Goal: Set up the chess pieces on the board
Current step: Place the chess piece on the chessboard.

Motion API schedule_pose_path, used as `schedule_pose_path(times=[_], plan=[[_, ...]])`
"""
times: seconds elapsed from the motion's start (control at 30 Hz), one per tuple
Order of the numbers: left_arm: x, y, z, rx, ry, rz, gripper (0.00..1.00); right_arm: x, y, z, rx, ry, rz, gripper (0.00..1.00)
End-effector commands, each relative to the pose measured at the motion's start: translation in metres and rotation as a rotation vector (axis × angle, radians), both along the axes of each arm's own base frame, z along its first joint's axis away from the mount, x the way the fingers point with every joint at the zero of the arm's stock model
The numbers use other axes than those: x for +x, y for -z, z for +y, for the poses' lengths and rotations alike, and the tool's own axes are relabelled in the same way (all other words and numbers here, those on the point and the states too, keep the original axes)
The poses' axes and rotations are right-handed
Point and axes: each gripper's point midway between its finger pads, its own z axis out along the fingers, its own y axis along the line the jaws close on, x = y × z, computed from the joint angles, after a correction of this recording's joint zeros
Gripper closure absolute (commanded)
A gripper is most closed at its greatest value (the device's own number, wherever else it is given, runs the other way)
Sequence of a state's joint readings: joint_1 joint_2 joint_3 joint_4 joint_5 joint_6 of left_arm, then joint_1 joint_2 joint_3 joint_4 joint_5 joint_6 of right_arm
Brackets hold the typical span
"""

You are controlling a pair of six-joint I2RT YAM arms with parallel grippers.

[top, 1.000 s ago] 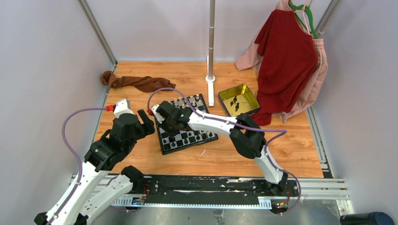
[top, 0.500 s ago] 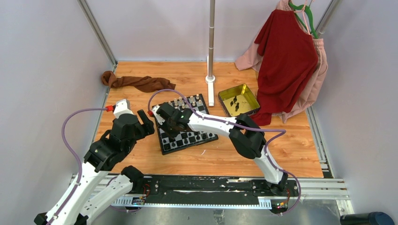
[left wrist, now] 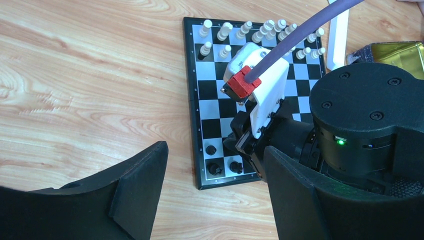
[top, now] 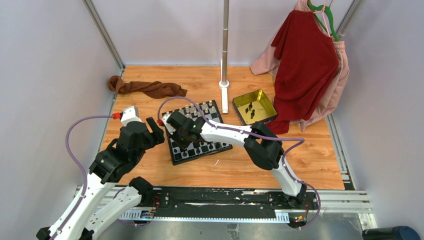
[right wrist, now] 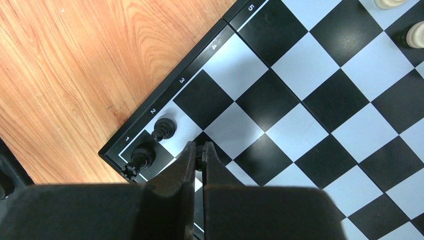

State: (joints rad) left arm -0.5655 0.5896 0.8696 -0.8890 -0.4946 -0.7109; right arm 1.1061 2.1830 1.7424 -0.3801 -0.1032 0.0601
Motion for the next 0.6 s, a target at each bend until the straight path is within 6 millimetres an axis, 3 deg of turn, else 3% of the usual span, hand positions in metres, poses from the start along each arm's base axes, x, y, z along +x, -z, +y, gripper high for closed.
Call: schedule_pose_path(times=[0.0,0.57], plan=[[-0.002,-0.0056,0.0018,-0.01,-0.008,-0.015,0.24,-0.0143,0.0036,-0.008,-0.034,-0.005,0.016,0.99],[-0.0021,-0.0042,0.0005,-0.018,-0.008,-0.01,0.25,-0.0174,0.0057,-0.0138,-0.049,-0.006,0.012,0.99]])
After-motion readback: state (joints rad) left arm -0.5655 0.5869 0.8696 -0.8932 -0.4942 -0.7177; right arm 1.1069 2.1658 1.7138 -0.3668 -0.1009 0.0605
